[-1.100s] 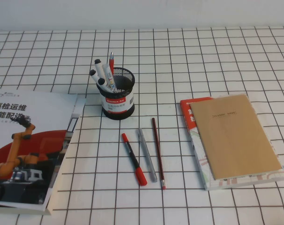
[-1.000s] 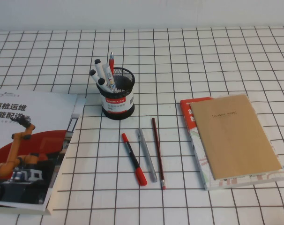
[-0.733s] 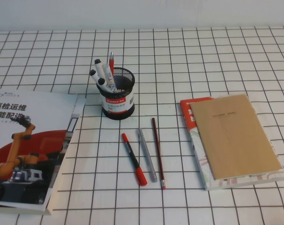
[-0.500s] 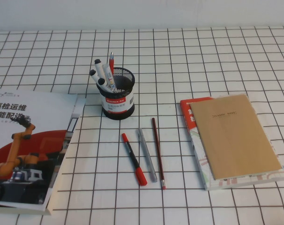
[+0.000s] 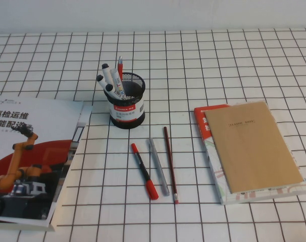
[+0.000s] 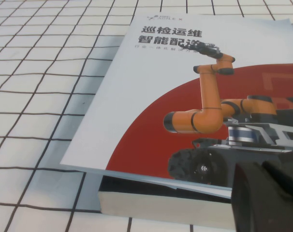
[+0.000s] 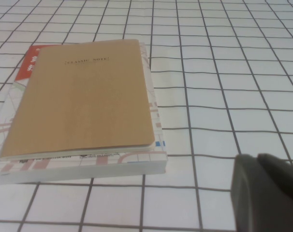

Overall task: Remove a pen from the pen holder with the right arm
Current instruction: 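Take a marker out of the pen holder and lay it on the table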

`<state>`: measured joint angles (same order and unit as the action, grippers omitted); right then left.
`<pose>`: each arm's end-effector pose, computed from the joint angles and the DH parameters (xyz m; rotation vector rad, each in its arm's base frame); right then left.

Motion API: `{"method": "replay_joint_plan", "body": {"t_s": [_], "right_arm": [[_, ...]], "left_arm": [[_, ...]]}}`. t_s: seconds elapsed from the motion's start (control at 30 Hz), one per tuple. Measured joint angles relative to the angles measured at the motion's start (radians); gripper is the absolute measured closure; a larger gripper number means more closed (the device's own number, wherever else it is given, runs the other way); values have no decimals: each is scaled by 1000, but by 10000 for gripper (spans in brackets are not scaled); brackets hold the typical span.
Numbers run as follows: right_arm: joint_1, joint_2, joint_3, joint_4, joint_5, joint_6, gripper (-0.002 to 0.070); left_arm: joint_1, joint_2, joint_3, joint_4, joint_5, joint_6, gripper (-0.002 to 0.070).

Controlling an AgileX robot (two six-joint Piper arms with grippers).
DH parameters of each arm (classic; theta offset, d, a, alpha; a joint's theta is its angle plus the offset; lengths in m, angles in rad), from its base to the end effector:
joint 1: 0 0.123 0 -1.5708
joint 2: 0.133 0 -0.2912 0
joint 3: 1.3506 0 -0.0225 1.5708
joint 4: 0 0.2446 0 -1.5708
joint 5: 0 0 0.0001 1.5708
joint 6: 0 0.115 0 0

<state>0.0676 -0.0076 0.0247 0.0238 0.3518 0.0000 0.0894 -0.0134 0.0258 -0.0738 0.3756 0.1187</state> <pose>0.0637 0.0053 0.1669 -0.0476 1.8524 0.0702 0.0629 0.0025 0.1644 -0.0182 1.8711 0.0709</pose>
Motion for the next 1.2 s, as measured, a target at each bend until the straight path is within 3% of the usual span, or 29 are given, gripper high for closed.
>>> {"method": "replay_joint_plan", "body": {"t_s": [0.37, 0.57, 0.83, 1.2], "right_arm": [[0, 0, 0, 17, -15, 0, 692], [0, 0, 0, 209, -146, 0, 692], [0, 0, 0, 609, -297, 0, 692], [0, 0, -14, 670, -245, 0, 692]], "left_arm": [[0, 0, 0, 0, 0, 0, 678], [0, 0, 0, 0, 0, 0, 678], [0, 0, 0, 0, 0, 0, 678], [0, 0, 0, 0, 0, 0, 678]]}}
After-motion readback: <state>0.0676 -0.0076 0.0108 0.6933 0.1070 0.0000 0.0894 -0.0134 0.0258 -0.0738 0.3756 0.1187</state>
